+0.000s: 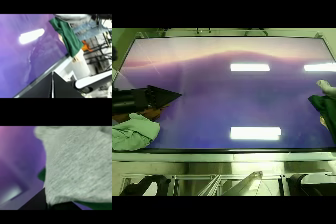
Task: Fold the shirts.
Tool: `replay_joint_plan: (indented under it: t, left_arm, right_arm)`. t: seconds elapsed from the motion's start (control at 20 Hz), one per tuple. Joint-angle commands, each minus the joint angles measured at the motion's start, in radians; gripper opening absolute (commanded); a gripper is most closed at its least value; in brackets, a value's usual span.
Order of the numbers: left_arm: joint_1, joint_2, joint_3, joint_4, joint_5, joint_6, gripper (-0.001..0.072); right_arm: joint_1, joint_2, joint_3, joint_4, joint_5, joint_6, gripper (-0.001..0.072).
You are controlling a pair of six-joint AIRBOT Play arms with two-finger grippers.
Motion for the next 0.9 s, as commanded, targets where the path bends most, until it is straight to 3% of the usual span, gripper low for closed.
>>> replay_joint_plan:
  t: [0.0, 0.35, 0.65, 0.7, 0.75, 0.8, 0.85]
  left_arm:
    - [-0.091, -0.087, 0.000, 0.001, 0.012, 0.016, 0.0012]
    - [-0.341, -0.238, 0.000, -0.001, 0.105, 0.070, 0.0012]
    - [-0.377, -0.290, 0.002, -0.005, 0.111, 0.078, 0.0011]
    - [-0.377, -0.290, 0.002, -0.029, 0.109, 0.083, 0.0011]
    - [-0.377, -0.290, 0.002, -0.056, 0.106, 0.098, 0.0011]
    - [-0.377, -0.289, 0.002, -0.081, 0.105, 0.106, 0.0011]
    - [-0.377, -0.289, 0.002, -0.095, 0.105, 0.113, 0.0011]
  right_arm:
    - [-0.051, 0.002, -0.058, -0.362, 0.211, -0.017, 0.0013]
    - [-0.055, 0.028, -0.088, -0.450, 0.307, -0.019, 0.0014]
    - [-0.058, 0.028, -0.172, -0.529, 0.328, -0.004, 0.0019]
    - [-0.059, 0.028, -0.191, -0.529, 0.328, -0.004, 0.0178]
    - [-0.059, 0.028, -0.204, -0.529, 0.328, -0.004, 0.0521]
    - [-0.057, 0.026, -0.206, -0.529, 0.328, -0.004, 0.0663]
    - [-0.056, 0.026, -0.205, -0.529, 0.327, -0.004, 0.0652]
